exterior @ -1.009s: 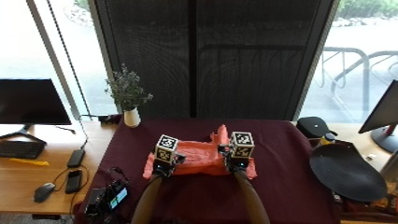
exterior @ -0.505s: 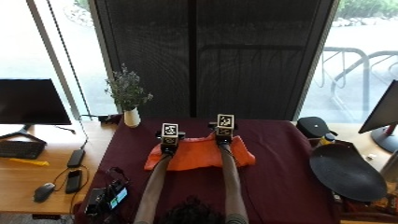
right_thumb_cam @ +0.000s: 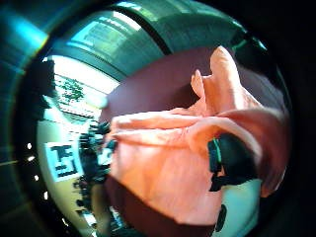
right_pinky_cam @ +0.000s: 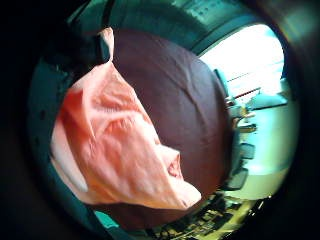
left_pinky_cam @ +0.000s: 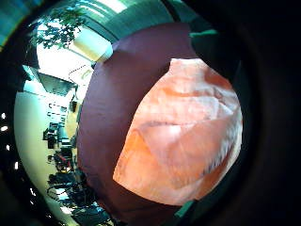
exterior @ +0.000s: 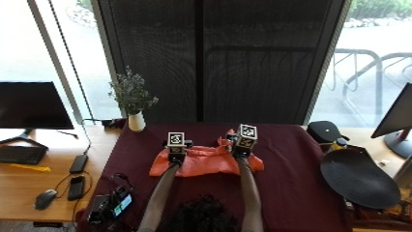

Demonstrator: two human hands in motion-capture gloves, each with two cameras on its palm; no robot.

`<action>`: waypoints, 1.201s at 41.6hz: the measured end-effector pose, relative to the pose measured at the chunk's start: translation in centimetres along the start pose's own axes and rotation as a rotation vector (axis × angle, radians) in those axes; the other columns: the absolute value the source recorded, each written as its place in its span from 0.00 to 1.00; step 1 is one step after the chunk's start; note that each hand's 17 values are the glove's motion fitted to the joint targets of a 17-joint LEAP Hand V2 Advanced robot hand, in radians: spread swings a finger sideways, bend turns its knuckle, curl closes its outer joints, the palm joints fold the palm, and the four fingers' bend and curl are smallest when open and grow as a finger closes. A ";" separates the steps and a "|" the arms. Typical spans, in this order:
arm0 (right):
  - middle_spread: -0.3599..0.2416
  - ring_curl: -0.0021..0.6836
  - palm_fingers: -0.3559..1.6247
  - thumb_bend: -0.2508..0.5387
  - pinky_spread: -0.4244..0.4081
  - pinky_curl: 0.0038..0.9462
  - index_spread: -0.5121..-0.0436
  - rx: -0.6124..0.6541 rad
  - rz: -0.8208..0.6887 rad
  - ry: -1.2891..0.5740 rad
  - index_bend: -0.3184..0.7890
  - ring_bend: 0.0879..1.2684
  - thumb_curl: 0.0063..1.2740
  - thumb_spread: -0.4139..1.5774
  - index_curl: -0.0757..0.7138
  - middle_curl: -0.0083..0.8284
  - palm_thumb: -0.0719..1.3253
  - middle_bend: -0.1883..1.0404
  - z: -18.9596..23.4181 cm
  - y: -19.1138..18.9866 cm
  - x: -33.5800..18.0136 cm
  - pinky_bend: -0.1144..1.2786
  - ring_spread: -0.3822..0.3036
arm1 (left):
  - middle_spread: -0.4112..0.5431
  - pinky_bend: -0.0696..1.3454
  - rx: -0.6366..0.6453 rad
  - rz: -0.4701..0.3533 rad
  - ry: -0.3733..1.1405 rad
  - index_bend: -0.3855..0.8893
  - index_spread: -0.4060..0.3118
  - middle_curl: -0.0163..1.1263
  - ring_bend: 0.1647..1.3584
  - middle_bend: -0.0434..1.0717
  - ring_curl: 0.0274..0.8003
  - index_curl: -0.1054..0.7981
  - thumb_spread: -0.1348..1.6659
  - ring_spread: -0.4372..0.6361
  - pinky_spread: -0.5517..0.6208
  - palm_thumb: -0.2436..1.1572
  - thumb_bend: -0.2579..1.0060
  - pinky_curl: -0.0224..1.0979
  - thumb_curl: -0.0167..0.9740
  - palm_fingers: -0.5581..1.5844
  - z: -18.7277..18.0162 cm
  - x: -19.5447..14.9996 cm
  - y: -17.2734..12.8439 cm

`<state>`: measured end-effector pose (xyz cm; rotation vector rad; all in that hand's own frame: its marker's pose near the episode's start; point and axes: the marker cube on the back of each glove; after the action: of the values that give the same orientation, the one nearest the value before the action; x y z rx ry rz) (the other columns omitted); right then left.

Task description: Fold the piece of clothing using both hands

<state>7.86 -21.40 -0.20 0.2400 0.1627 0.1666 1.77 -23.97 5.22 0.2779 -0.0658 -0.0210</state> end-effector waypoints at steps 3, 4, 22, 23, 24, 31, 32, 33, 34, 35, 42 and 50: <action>0.31 0.63 0.49 0.25 0.49 0.41 0.44 0.015 0.141 0.024 0.41 0.31 0.38 0.70 0.56 0.52 0.77 0.26 0.2 1.1 3.2 0.43 0.29 | 0.14 0.25 0.150 -0.008 -0.029 0.34 0.28 0.50 0.26 0.47 0.54 0.63 0.80 0.22 0.57 0.74 0.20 0.18 0.32 0.58 0.0 0.2 -1.0; 0.33 0.61 0.47 0.24 0.53 0.40 0.44 -0.005 0.203 0.016 0.42 0.29 0.38 0.71 0.56 0.51 0.75 0.25 0.2 2.0 4.0 0.44 0.31 | 0.15 0.25 0.160 -0.007 -0.050 0.34 0.29 0.50 0.26 0.47 0.53 0.62 0.80 0.23 0.57 0.74 0.20 0.18 0.32 0.58 0.0 0.0 -0.7; 0.69 0.67 0.55 0.31 0.51 0.45 0.44 -0.423 0.646 -0.640 0.21 0.63 0.29 0.79 0.27 0.40 0.47 0.29 5.5 12.5 9.2 0.73 0.47 | 0.34 0.33 -0.491 0.021 0.030 0.43 0.37 0.39 0.20 0.17 0.47 0.57 0.86 0.48 0.69 0.49 0.16 0.26 0.25 0.43 6.5 0.3 7.4; 0.68 0.67 0.56 0.33 0.48 0.44 0.45 -0.395 0.627 -0.682 0.23 0.64 0.30 0.79 0.26 0.40 0.49 0.29 5.6 12.0 9.0 0.74 0.45 | 0.35 0.34 -0.502 0.021 0.042 0.42 0.37 0.38 0.20 0.17 0.46 0.56 0.86 0.50 0.70 0.47 0.17 0.27 0.24 0.43 6.5 0.4 7.4; 0.67 0.66 0.58 0.33 0.45 0.45 0.45 -0.351 0.606 -0.725 0.26 0.64 0.30 0.79 0.26 0.40 0.51 0.29 5.6 11.5 8.8 0.75 0.44 | 0.35 0.34 -0.509 0.018 0.048 0.42 0.38 0.38 0.21 0.17 0.46 0.56 0.87 0.51 0.70 0.45 0.17 0.27 0.23 0.43 6.6 0.3 7.3; 0.58 0.66 0.67 0.48 0.29 0.43 0.53 -0.072 0.646 -0.799 0.43 0.58 0.35 0.79 0.33 0.43 0.70 0.31 4.2 9.2 8.7 0.69 0.35 | 0.39 0.35 -0.571 0.013 0.087 0.43 0.39 0.36 0.22 0.18 0.44 0.56 0.90 0.57 0.74 0.37 0.18 0.28 0.20 0.41 6.2 0.1 7.0; 0.55 0.65 0.69 0.50 0.26 0.42 0.53 -0.078 0.649 -0.828 0.42 0.57 0.36 0.77 0.33 0.44 0.73 0.32 3.4 9.1 8.1 0.67 0.33 | 0.40 0.35 -0.580 0.010 0.101 0.43 0.39 0.36 0.22 0.18 0.44 0.56 0.90 0.58 0.75 0.36 0.19 0.28 0.20 0.41 5.8 0.0 6.8; 0.53 0.65 0.70 0.51 0.25 0.41 0.54 -0.093 0.650 -0.859 0.41 0.56 0.37 0.76 0.33 0.44 0.75 0.31 2.5 9.2 7.4 0.66 0.31 | 0.40 0.35 -0.582 0.007 0.119 0.43 0.39 0.36 0.22 0.19 0.44 0.56 0.90 0.59 0.75 0.36 0.19 0.28 0.20 0.41 5.2 -0.2 6.5; 0.51 0.64 0.70 0.51 0.23 0.41 0.54 -0.106 0.652 -0.883 0.40 0.55 0.37 0.75 0.34 0.44 0.76 0.31 1.5 9.1 6.6 0.66 0.30 | 0.40 0.35 -0.574 0.004 0.137 0.43 0.39 0.36 0.22 0.19 0.44 0.56 0.90 0.59 0.75 0.36 0.19 0.28 0.20 0.41 4.5 -0.4 6.2; 0.50 0.64 0.70 0.51 0.22 0.41 0.54 -0.108 0.653 -0.895 0.40 0.54 0.38 0.74 0.34 0.45 0.78 0.31 0.7 8.9 5.9 0.65 0.29 | 0.41 0.35 -0.557 0.002 0.151 0.43 0.39 0.35 0.22 0.18 0.44 0.56 0.90 0.60 0.76 0.35 0.19 0.28 0.20 0.40 3.7 -0.6 5.8; 0.42 0.63 0.71 0.45 0.16 0.40 0.54 0.134 0.450 -0.899 0.38 0.48 0.42 0.64 0.37 0.46 0.82 0.29 -4.1 4.1 -0.4 0.61 0.24 | 0.43 0.37 -0.427 -0.004 -0.005 0.41 0.42 0.35 0.24 0.20 0.43 0.55 0.89 0.62 0.77 0.41 0.23 0.30 0.23 0.41 -4.3 -4.2 3.8; 0.36 0.62 0.71 0.38 0.13 0.39 0.51 0.201 0.010 -0.974 0.41 0.44 0.45 0.56 0.41 0.44 0.85 0.25 -8.5 3.2 -13.8 0.59 0.21 | 0.42 0.37 -0.260 -0.102 -0.083 0.41 0.43 0.36 0.26 0.22 0.43 0.53 0.88 0.61 0.76 0.46 0.24 0.31 0.26 0.42 -11.1 -9.0 3.8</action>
<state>-7.56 -19.01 -5.59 0.4963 -0.7924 0.0288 -6.41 -16.99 -4.90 0.0202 -0.1304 -0.1418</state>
